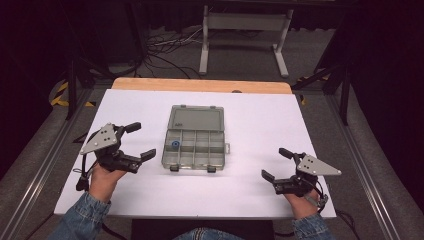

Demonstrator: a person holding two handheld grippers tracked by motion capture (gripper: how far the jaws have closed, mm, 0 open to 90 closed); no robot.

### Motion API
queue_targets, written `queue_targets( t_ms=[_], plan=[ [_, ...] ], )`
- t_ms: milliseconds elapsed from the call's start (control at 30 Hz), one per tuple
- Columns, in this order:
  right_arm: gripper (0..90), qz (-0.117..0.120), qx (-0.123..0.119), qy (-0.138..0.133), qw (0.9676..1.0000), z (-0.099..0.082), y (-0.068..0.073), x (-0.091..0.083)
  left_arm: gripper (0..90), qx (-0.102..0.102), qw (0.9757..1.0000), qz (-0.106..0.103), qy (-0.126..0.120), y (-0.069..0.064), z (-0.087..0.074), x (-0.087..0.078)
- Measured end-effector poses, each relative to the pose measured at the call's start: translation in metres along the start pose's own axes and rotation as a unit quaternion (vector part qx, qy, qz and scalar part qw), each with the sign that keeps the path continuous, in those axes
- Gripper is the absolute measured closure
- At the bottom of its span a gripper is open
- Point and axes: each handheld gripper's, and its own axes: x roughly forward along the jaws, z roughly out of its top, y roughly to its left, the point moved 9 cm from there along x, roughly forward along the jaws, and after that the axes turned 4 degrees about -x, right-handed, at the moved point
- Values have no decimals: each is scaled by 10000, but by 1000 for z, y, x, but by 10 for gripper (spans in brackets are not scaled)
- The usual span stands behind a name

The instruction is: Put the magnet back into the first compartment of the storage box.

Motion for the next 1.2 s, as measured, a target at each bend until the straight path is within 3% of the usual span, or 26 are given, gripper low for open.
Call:
queue_targets(
  t_ms=[367, 467, 733, 900, 1067, 1200],
  plan=[
    [17, -19, -90, -123, 9999, 2, 0, -2, 21, -91, 9990, 131, -422, 6, -24, -16],
    [15, -17, -119, -159, 9998, 3, 1, -2, 18, -66, 9992, 170, -350, 6, -32, -18],
    [8, -61, -159, -197, 9997, 3, 1, -2, 1, -79, 9982, 396, -449, 4, -47, -20],
    [5, -62, -149, -257, 9995, 2, 1, -2, 1, -241, 9975, 454, -479, 6, -57, -19],
    [4, -40, -133, -266, 9996, 1, 2, -2, 0, -261, 9982, 345, -426, 2, -64, -17],
    [2, -39, -133, -311, 9994, 1, 3, -2, 0, -309, 9971, 277, -642, 1, -60, -19]
  ],
)
